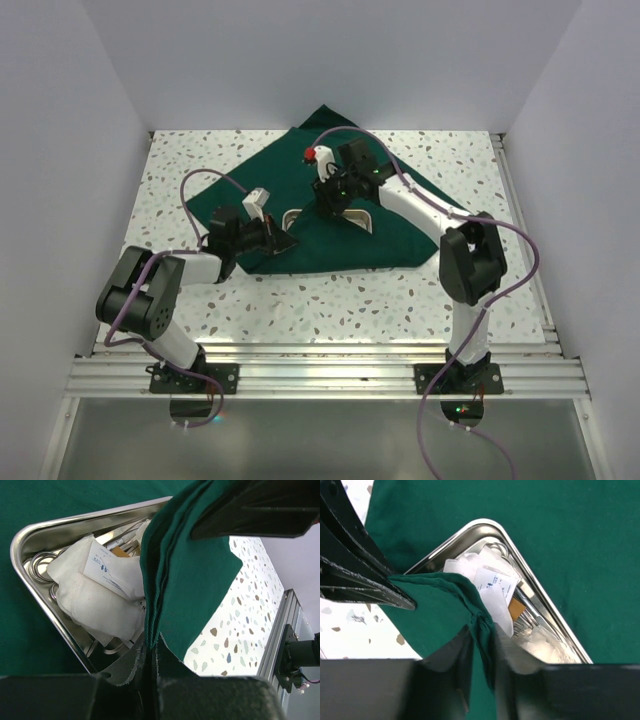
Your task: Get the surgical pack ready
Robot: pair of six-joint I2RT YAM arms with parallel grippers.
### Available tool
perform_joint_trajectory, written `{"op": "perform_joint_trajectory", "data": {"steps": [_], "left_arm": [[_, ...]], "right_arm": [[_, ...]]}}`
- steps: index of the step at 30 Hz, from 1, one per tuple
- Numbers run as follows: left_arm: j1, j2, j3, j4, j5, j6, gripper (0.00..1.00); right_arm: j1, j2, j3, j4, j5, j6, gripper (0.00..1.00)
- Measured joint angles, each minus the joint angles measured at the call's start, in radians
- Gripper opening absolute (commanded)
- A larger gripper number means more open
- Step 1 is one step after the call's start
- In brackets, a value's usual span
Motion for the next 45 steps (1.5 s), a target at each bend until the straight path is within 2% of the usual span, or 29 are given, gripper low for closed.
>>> {"op": "perform_joint_trajectory", "data": {"steps": [1,3,5,7,8,11,17,21,25,40,45], "left_arm": [[0.0,0.0,0.0,0.0,0.0,0.0,0.04],[0.0,0.0,0.002,0.0,0.0,0.0,0.05],[0.0,0.003,0.007,0.0,0.0,0.0,0.08],[0.0,0.004,0.009,0.0,0.0,0.002,0.18],[0.0,0.004,0.009,0.0,-0.002,0.0,0.28],[0.0,-0.008,0.006,-0.006,-0.027,0.005,0.42],[0.0,-0.15,-0.029,-0.04,-0.132,0.016,0.53],[0.0,-0.22,-0.037,-0.055,-0.202,0.031,0.56],[0.0,-0.216,-0.038,-0.081,-0.256,0.039,0.56],[0.0,-0.027,0.073,-0.256,-0.362,0.058,0.51],[-0.001,0.024,0.108,-0.293,-0.365,0.061,0.5]], "right_arm": [[-0.003,0.0,0.0,0.005,-0.003,0.005,0.1],[-0.006,0.0,0.0,0.011,-0.009,0.014,0.01],[-0.008,0.0,0.0,0.014,-0.01,0.024,0.0],[-0.012,0.0,0.0,0.015,-0.014,0.031,0.0],[-0.015,0.001,0.0,0.015,-0.016,0.037,0.0],[-0.027,0.013,0.01,0.012,-0.024,0.053,0.0],[-0.071,0.109,0.084,-0.001,-0.045,0.09,0.0],[-0.09,0.164,0.109,-0.011,-0.052,0.105,0.0],[-0.093,0.199,0.138,-0.019,-0.055,0.112,0.0],[-0.095,0.286,0.263,-0.04,-0.056,0.112,0.04],[-0.1,0.309,0.272,-0.047,-0.057,0.115,0.13]]}}
